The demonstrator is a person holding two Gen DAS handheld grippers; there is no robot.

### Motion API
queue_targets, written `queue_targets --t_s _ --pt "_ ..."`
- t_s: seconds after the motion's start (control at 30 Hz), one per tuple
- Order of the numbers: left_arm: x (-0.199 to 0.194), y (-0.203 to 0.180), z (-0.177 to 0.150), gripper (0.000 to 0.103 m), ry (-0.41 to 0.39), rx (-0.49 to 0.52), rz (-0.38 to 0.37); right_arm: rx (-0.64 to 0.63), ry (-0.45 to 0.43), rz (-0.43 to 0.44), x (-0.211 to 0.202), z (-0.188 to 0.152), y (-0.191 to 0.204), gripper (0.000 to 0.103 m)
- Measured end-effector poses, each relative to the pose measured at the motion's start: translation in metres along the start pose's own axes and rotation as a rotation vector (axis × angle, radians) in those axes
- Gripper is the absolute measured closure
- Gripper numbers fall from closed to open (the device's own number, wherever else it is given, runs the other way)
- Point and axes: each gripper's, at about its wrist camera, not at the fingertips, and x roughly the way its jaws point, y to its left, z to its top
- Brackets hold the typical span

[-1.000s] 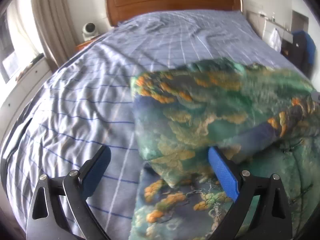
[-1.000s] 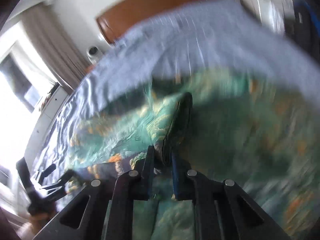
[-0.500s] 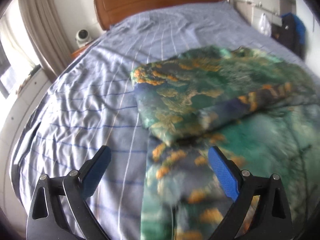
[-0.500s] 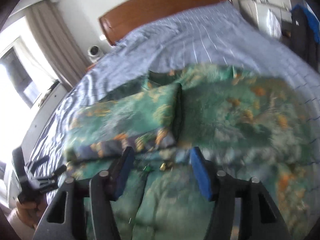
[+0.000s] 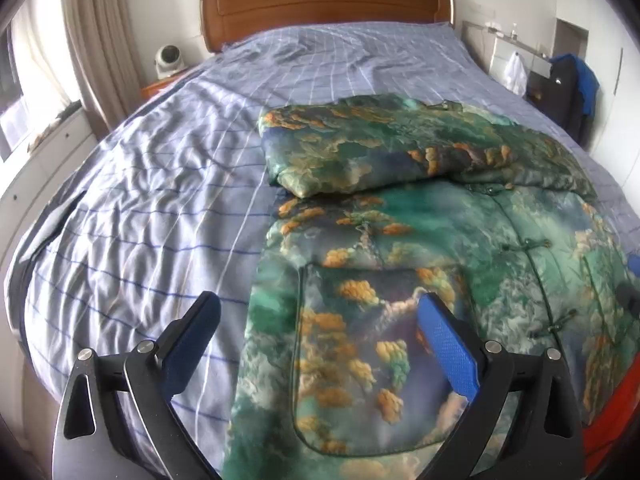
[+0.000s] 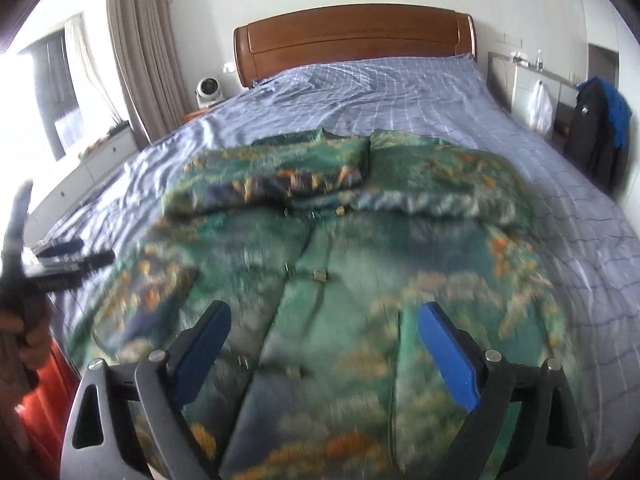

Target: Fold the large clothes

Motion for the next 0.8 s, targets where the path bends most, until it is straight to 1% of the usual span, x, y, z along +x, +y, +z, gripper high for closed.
queue_targets --t_s 0.17,0.3,0.4,0.6,0.8 --pt "-0.004 -0.006 -0.007 0.004 0.006 0.015 -0.004 -0.008 0.010 -0.013 -0.008 -0.019 0.005 0.008" --pt "-0.008 -0.007 -0.010 0.004 0.002 0.019 -0.011 -0.014 0.010 -0.030 -0.011 -0.028 0.012 0.008" --pt "-0.011 -0.008 -0.013 0.004 -0.006 0.026 0.002 -0.028 0.010 -0.037 -0.013 -0.030 0.016 0.008" --pt "-0.013 -0.004 -0.016 0.004 -0.005 0.006 0.008 -0.051 0.003 -0.049 -0.014 -0.031 0.023 0.008" --pt "-0.015 -0.002 -0.018 0.004 -0.017 0.006 0.028 -0.072 -0.017 -0.069 -0.019 -0.030 0.028 0.008"
